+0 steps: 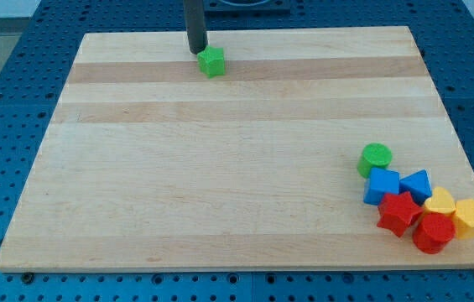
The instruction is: Push green star into blue triangle
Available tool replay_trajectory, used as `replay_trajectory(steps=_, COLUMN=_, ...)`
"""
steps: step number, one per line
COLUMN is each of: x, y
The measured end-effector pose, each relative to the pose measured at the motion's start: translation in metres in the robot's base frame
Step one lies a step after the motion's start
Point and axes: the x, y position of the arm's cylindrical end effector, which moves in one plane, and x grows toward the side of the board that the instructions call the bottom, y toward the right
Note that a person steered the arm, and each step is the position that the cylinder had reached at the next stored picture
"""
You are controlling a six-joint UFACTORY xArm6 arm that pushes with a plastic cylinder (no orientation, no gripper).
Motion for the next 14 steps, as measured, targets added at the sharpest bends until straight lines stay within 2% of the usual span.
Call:
replay_trajectory(steps=5, x=0.076, y=0.031)
replay_trajectory(steps=8, x=0.081, y=0.159)
replay_trajectory(steps=10, x=0.081, y=0.21)
replay_trajectory(steps=11, x=0.08, y=0.208)
replay_trajectory(steps=14, x=0.038, y=0.195)
